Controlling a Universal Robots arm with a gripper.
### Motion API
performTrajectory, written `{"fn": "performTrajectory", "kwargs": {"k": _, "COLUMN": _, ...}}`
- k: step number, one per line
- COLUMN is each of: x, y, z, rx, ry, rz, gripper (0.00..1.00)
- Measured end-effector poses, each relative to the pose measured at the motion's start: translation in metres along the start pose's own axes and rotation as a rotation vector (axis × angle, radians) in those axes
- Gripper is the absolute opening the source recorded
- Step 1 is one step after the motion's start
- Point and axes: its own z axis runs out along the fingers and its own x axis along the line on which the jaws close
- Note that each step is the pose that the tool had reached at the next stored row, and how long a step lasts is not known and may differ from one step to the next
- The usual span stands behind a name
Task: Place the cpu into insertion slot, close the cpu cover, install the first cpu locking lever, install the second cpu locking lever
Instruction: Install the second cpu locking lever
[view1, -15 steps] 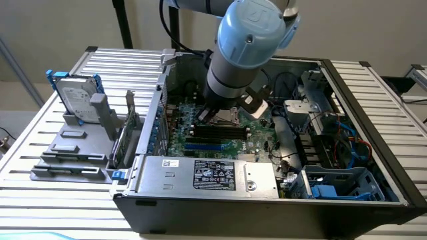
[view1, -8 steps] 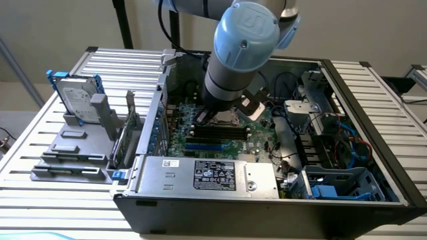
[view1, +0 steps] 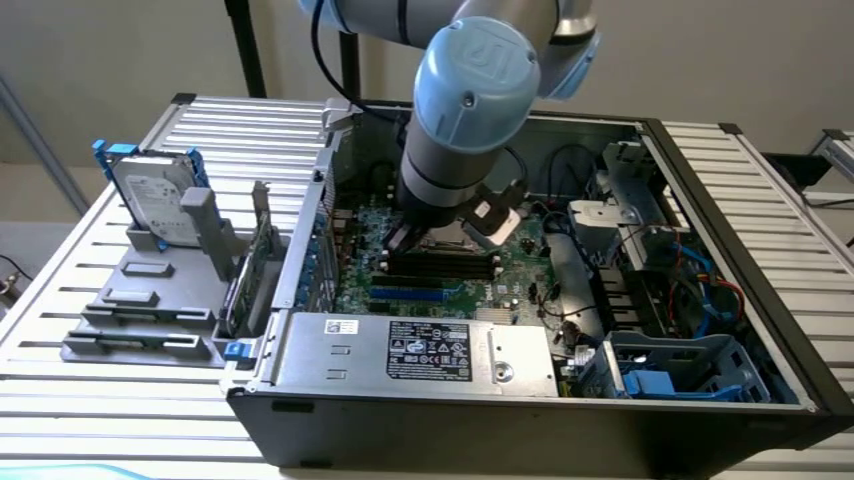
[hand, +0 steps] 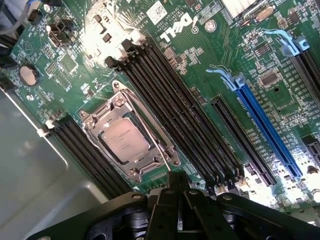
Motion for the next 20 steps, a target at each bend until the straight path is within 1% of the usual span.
{"fn": "performTrajectory", "kwargs": {"k": 2, "x": -0.001, "y": -0.0003, "z": 0.0031, "rx": -0.0041, "ry": 0.0023, "rz": -0.002, "gripper": 0.11}}
{"fn": "performTrajectory", "kwargs": {"k": 4, "x": -0.002, "y": -0.0006, "z": 0.0065, "rx": -0.0069, "ry": 0.004, "rz": -0.004, "gripper": 0.11}}
{"fn": "performTrajectory", "kwargs": {"k": 13, "x": -0.005, "y": -0.0023, "z": 0.0205, "rx": -0.0151, "ry": 0.0097, "rz": -0.008, "gripper": 0.11}}
{"fn": "performTrajectory", "kwargs": {"k": 17, "x": -0.004, "y": -0.0037, "z": 0.0246, "rx": -0.0168, "ry": 0.0101, "rz": -0.009, "gripper": 0.11}}
{"fn": "performTrajectory", "kwargs": {"k": 20, "x": -0.004, "y": -0.004, "z": 0.0263, "rx": -0.0189, "ry": 0.0076, "rz": -0.009, "gripper": 0.11}}
